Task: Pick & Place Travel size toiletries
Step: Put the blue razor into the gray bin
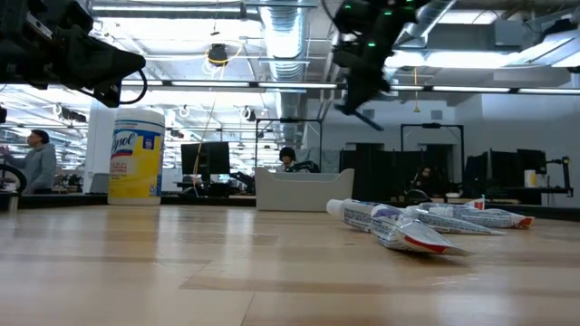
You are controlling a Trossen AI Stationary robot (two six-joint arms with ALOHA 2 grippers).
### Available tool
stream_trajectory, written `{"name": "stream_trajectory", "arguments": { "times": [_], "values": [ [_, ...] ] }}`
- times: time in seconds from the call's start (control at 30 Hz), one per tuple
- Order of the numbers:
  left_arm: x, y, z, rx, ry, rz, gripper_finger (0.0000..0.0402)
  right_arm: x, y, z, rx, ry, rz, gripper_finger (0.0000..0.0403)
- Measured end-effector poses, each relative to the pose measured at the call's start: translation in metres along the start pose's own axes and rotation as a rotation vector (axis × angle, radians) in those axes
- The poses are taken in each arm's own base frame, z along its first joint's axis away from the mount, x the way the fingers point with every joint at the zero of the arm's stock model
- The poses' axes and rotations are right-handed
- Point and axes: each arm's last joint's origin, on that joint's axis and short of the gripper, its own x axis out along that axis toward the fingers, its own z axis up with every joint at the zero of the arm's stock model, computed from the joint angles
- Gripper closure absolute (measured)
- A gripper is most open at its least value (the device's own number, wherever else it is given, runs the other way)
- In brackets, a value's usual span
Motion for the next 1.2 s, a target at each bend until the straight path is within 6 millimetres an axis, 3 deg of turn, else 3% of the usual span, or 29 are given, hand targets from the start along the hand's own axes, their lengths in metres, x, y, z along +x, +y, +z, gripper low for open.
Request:
{"name": "stream_trajectory", "arguments": {
  "times": [0.2, 0.4, 0.57, 0.7, 0.93, 1.2],
  "values": [
    [0.0, 0.0, 0.0, 0.0, 0.0, 0.0, 0.0394, 0.035, 0.009, 0.052, -0.182, -0.055, 0.006, 0.0379],
    [0.0, 0.0, 0.0, 0.0, 0.0, 0.0, 0.0394, 0.085, 0.025, 0.075, -0.24, -0.057, 0.111, 0.0378],
    [0.0, 0.0, 0.0, 0.0, 0.0, 0.0, 0.0394, 0.122, 0.038, 0.072, -0.265, 0.002, 0.175, 0.0377],
    [0.0, 0.0, 0.0, 0.0, 0.0, 0.0, 0.0394, 0.141, 0.047, 0.061, -0.292, 0.08, 0.198, 0.0377],
    [0.0, 0.0, 0.0, 0.0, 0.0, 0.0, 0.0394, 0.163, 0.055, 0.051, -0.323, 0.146, 0.208, 0.0376],
    [0.0, 0.0, 0.0, 0.0, 0.0, 0.0, 0.0394, 0.166, 0.05, 0.051, -0.325, 0.14, 0.201, 0.0354]
  ]
}}
